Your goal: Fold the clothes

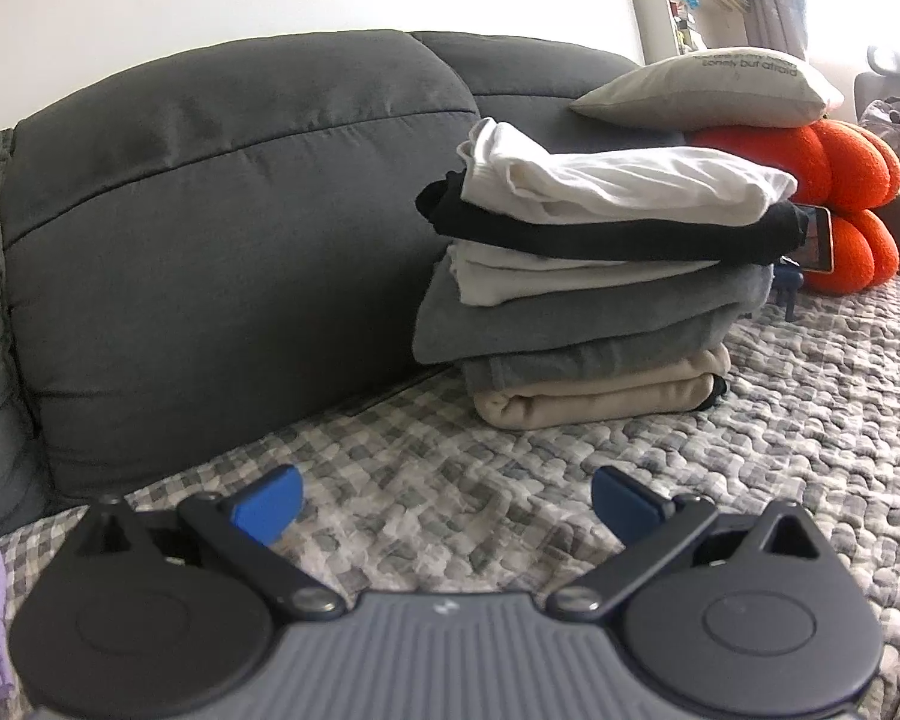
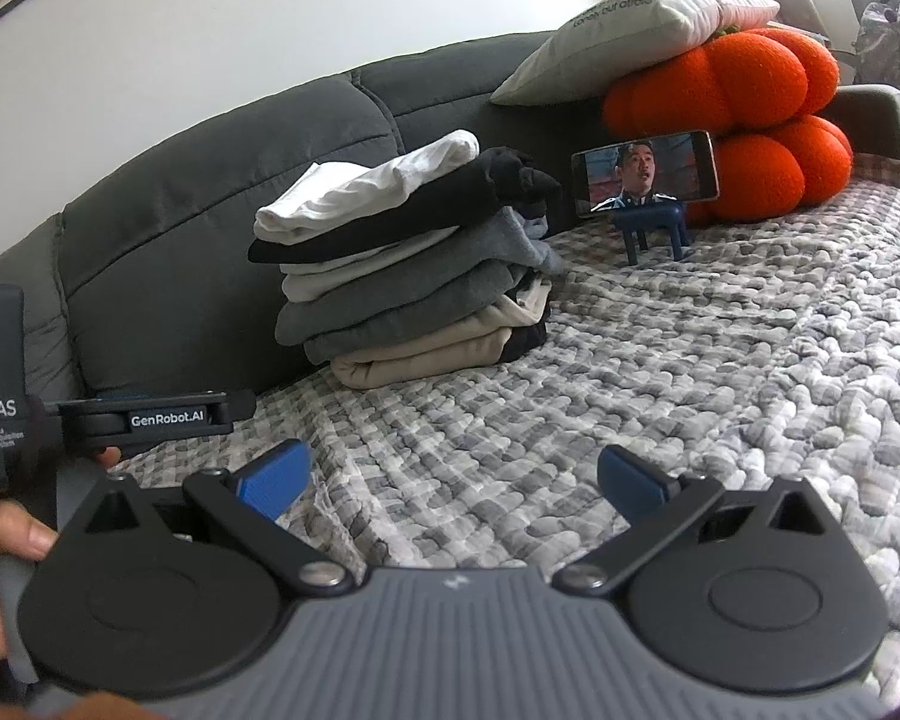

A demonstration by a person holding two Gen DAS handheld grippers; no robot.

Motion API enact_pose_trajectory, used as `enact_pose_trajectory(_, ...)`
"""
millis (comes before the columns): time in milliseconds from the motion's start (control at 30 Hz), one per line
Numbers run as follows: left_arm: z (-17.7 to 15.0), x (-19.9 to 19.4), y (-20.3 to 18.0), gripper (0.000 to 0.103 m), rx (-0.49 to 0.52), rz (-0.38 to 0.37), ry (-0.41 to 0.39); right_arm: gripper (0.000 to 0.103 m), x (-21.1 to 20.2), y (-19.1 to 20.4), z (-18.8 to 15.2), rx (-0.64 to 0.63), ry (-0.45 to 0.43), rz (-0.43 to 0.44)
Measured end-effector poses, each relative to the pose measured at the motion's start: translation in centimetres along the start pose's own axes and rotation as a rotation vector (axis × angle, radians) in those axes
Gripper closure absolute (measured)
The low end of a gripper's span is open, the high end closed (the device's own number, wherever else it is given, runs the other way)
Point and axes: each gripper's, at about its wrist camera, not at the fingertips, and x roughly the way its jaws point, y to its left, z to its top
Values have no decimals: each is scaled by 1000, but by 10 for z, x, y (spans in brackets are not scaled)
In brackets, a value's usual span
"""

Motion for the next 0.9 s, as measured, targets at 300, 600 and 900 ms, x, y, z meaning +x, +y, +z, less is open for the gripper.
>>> enact_pose_trajectory(300,-1,0,-3,0,13,-12,2,0,0,1,0,-7,0,1)
enact_pose_trajectory(600,-2,-1,-4,0,14,-26,-1,0,1,1,0,-10,6,3)
enact_pose_trajectory(900,-2,0,-4,0,11,-28,0,0,0,1,-1,-12,6,6)
